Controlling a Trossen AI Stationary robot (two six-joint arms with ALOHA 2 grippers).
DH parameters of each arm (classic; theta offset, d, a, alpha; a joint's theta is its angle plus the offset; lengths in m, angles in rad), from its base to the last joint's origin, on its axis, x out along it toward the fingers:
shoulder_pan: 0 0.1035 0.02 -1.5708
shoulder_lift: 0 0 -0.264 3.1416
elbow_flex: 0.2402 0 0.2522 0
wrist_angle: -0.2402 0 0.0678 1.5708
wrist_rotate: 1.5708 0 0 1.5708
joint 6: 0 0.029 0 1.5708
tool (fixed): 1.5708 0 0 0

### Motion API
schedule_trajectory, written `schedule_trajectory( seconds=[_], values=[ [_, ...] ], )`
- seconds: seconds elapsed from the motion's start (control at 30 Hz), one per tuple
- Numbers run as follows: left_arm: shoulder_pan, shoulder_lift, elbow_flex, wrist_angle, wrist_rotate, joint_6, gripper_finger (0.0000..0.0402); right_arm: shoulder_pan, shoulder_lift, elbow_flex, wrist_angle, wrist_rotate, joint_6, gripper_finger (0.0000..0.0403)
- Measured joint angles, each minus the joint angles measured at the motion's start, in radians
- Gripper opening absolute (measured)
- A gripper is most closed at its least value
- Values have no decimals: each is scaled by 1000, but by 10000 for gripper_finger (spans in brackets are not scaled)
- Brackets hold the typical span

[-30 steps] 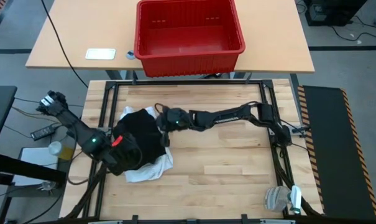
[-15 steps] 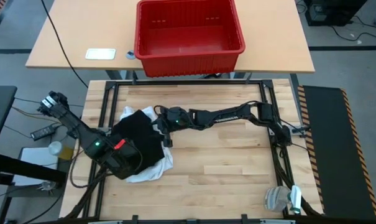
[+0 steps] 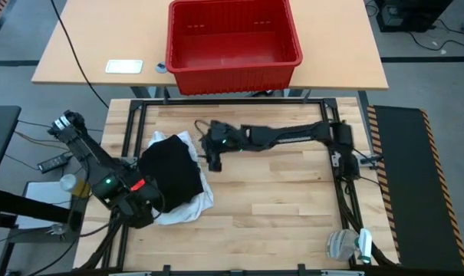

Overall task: Fold laundry
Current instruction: Stack the folded black shirt on top of the folded dark blue underwear, then adjust the red bin

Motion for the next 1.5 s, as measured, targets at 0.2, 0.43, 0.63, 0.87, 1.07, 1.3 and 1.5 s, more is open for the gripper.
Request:
schedule_trajectory(
  seconds=[0.2,0.43,0.63,0.87,1.07,1.3,1.5],
  values=[
    [80,0,0,-117,-215,21,171,-16,-106,-45,-49,1,0,280],
    [236,1,-31,-235,-408,75,171,-52,-172,-238,224,-147,85,280],
    [456,0,-103,-207,-420,311,171,25,-119,-332,461,-268,93,280],
    [688,1,-167,16,-429,619,171,93,-119,-332,449,-172,54,280],
    [827,0,-167,117,-626,776,171,115,-119,-332,445,-152,44,280],
    [849,0,-81,121,-661,859,171,117,-119,-332,423,-121,75,280],
    [813,-7,42,120,-713,940,171,117,-119,-332,418,-107,74,280]
  ],
)
